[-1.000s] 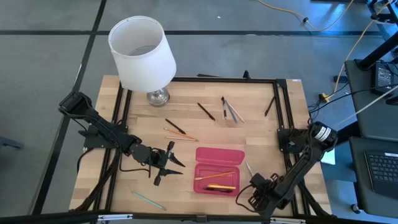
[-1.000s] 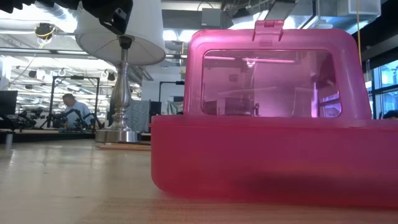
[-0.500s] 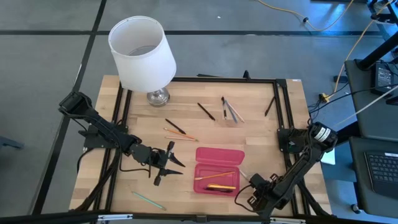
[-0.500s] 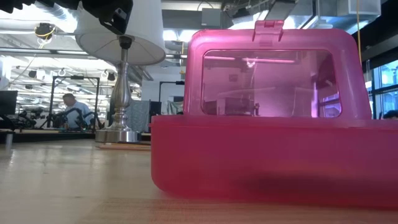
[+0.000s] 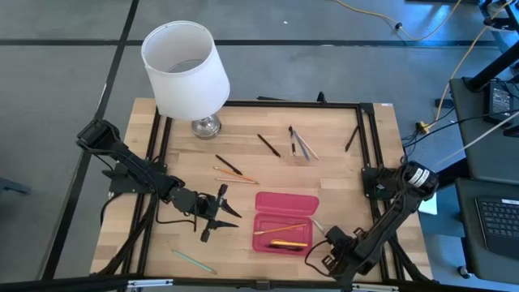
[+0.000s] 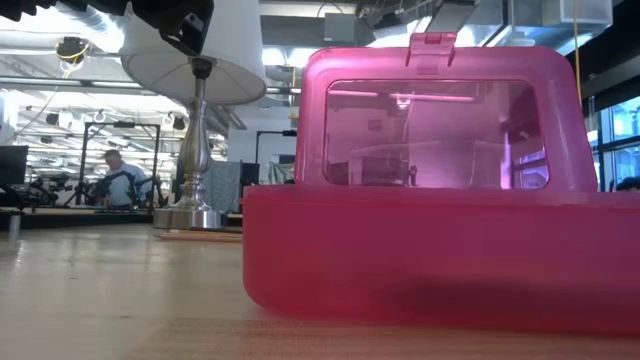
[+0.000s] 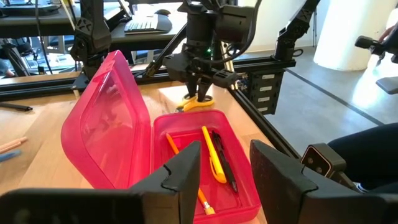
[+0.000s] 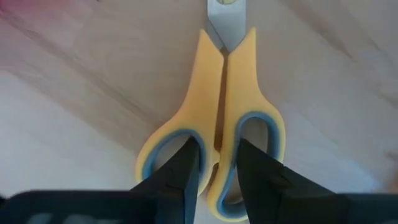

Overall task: Pick & place school supplies into a supply box
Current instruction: Put the yellow scissors into the pink supply box

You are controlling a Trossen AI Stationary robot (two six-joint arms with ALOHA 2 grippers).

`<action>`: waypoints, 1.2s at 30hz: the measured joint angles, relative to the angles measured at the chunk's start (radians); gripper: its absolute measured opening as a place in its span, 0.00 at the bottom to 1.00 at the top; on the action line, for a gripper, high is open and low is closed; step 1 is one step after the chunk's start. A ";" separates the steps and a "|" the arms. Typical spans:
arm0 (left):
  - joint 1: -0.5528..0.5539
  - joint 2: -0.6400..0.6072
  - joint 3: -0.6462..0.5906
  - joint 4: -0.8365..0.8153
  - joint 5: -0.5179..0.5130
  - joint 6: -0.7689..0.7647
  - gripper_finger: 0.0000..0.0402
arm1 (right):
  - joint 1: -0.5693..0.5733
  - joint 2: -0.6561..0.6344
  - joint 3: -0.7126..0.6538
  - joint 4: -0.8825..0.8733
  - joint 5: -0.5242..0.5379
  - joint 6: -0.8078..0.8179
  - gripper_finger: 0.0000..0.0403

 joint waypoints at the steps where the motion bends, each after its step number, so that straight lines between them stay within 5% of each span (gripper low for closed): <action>1: 0.000 0.000 0.000 0.000 0.000 0.000 0.33 | 0.000 0.001 0.007 -0.021 -0.005 0.000 0.25; 25: 0.000 0.000 0.000 0.000 0.000 0.000 0.32 | 0.079 0.001 0.161 -0.191 -0.202 -0.084 0.25; 36: 0.000 0.000 0.000 0.000 0.000 0.000 0.32 | 0.085 -0.001 0.383 -0.273 0.032 -0.205 0.25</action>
